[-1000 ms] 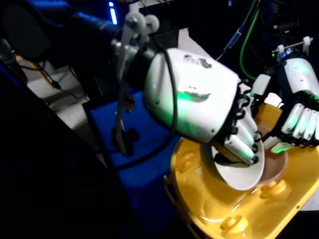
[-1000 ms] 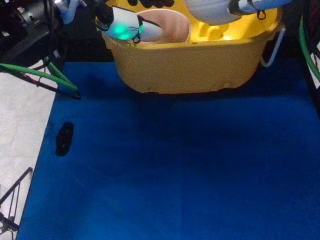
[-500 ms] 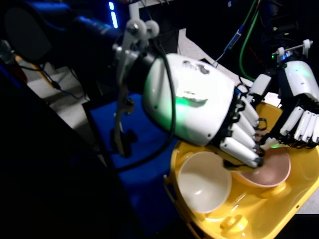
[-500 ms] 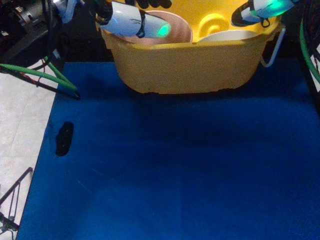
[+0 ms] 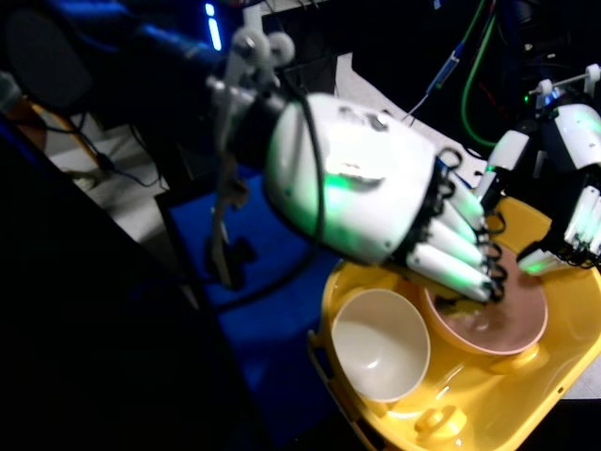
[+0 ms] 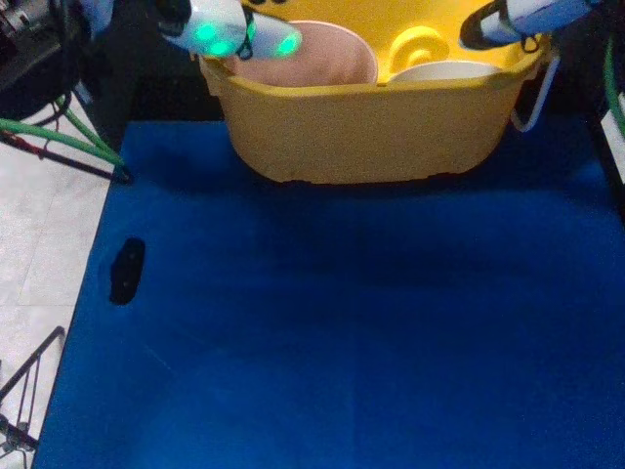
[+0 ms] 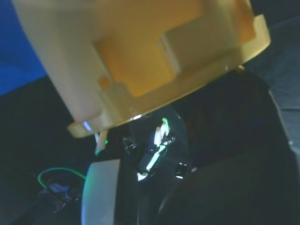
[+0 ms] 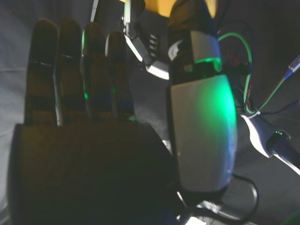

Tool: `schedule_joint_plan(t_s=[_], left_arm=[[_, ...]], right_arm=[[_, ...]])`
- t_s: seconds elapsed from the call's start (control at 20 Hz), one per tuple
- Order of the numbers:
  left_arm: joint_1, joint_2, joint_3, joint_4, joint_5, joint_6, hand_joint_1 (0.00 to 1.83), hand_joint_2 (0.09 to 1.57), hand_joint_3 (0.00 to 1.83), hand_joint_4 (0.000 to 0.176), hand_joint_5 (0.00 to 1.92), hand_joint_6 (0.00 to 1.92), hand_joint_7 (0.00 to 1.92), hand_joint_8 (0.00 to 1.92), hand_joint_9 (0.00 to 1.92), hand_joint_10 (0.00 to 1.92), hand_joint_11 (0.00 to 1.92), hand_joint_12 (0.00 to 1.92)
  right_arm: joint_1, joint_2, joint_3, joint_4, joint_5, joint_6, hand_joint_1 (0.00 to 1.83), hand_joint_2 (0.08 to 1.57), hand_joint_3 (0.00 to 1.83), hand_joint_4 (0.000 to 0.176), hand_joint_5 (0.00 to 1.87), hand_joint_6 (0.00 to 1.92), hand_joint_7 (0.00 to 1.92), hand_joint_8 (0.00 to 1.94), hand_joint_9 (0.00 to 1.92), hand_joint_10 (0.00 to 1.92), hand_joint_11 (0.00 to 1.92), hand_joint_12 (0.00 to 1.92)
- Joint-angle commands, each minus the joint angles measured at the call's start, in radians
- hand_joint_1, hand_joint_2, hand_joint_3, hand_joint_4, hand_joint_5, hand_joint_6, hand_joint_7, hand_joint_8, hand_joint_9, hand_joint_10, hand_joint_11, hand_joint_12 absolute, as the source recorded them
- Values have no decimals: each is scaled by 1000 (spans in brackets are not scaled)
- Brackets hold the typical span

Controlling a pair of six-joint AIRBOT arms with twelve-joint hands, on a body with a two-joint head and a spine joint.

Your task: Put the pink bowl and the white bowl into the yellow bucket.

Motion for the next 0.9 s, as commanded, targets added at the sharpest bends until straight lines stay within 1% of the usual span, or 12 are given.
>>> schedule_joint_plan(t_s=[0.0,0.05,0.1,0.2,0.3,0.4,0.55,0.6,0.65,0.7,0.75,0.85], left_arm=[[-24,11,-5,-21,-129,-5,897,1071,1,0,620,877,627,949,495,1322,359,1831],[-28,17,-11,-20,-134,-4,879,1072,1,0,633,886,637,944,510,1306,386,1818],[-34,26,-21,-18,-147,-4,907,1075,1,0,636,868,659,861,526,1252,403,1798],[-39,46,-43,-18,-175,-4,943,1058,0,0,645,798,688,730,499,1146,298,1782],[-44,70,-71,-17,-202,1,975,1055,0,0,647,861,683,787,469,1215,228,1839],[-52,95,-99,-17,-228,18,959,1044,0,0,615,985,660,838,467,1184,252,1778],[-60,139,-145,-19,-261,50,943,1058,3,0,631,901,650,862,503,1212,339,1786],[-61,153,-160,-19,-286,52,940,1054,0,0,647,881,648,899,549,1371,447,1880],[-61,160,-168,-24,-301,55,931,1051,0,0,634,901,621,963,538,1435,431,1917],[-61,168,-175,-30,-312,59,898,1045,0,0,630,908,608,940,519,1363,404,1882],[-59,185,-189,-40,-332,69,839,1029,0,0,635,948,595,900,482,1275,358,1865],[-50,230,-232,-57,-363,103,817,1026,0,0,635,982,590,888,451,1250,292,1860]], right_arm=[[24,9,-9,0,130,1,1012,1038,1,0,318,769,547,115,176,1044,2,1661],[28,19,-19,0,140,1,1006,1043,1,0,316,792,523,184,186,1025,4,1652],[31,33,-33,0,156,1,1018,1043,0,0,319,827,423,444,195,1031,45,1639],[45,74,-71,-1,195,2,1068,1034,0,0,343,818,382,584,211,1034,72,1645],[67,112,-104,-1,216,2,1031,1036,0,0,338,837,337,771,162,1155,1,1726],[78,151,-136,-1,248,3,1040,1044,1,0,330,890,296,950,161,1274,30,1825],[91,190,-177,-1,296,4,1051,1050,1,0,318,837,288,928,154,1308,0,1854],[107,225,-206,-2,299,4,1035,1042,0,0,310,884,237,1139,165,1462,50,1918],[117,248,-224,-6,300,3,1033,1040,0,0,298,973,226,1160,192,1460,90,1908],[126,267,-237,-10,301,3,1028,1043,0,0,297,988,227,1141,182,1449,77,1902],[137,291,-257,-11,304,3,1035,1032,0,0,302,972,289,992,197,1302,56,1814],[140,326,-282,-8,342,3,1066,1033,0,0,306,961,329,950,210,1246,59,1769]])
